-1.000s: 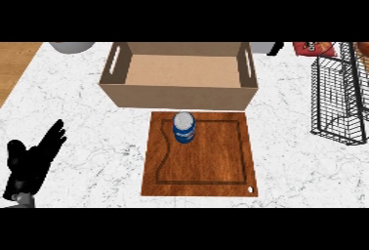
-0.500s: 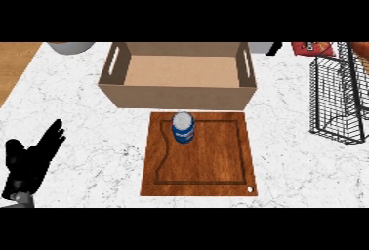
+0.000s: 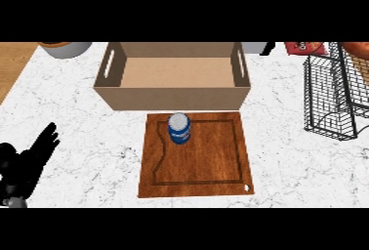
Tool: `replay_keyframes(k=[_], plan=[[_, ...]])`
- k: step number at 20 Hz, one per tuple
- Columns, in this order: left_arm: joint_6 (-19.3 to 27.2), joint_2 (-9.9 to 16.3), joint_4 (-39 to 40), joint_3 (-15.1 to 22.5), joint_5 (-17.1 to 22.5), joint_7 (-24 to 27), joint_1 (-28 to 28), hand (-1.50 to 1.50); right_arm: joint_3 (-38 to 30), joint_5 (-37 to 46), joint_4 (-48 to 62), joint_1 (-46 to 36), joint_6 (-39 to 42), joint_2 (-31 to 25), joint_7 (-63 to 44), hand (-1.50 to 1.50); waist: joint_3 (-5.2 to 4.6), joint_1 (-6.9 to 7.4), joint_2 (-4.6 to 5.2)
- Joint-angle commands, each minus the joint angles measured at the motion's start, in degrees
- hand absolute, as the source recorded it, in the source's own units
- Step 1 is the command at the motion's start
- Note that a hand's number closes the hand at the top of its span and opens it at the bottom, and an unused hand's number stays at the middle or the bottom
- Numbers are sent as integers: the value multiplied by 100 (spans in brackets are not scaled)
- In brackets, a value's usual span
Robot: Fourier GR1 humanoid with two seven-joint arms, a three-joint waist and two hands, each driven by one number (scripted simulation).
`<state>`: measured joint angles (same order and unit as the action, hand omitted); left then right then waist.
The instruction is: Pick the sweet potato from the cutting board and place it in the tiered basket
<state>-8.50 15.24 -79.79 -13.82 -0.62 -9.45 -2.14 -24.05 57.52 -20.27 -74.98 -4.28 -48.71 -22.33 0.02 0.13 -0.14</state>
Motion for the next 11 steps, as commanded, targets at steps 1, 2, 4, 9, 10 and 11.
replay_keyframes(k=[1, 2, 4, 9, 10, 11], plan=[[-46, 103, 4, -100, 40, -93, -89, 0, -662, -687, -151, -53, 321, -390, -146, -150, 0, -97, -41], [-8, -60, -85, -61, 96, -68, -187, 0, -914, -936, -225, 279, 96, -434, 101, -150, 5, -154, -60], [-84, 127, 74, -246, 177, -58, -150, 0, -1377, -1440, -337, 472, 207, -589, 477, -150, 8, -294, -96], [-42, 39, 18, -314, 251, 11, -253, 0, -2173, -2350, -680, 1298, 850, -988, 1190, -150, 7, -351, -103], [37, 72, 185, -261, 47, 163, -222, 0, -2173, -2448, -795, 1344, 1256, -1050, 1083, -150, -4, -343, -92], [-4, 59, 363, -329, 78, 361, -372, 0, -2337, -2594, -810, 1766, 1240, -890, 1393, -150, -4, -489, -129]])
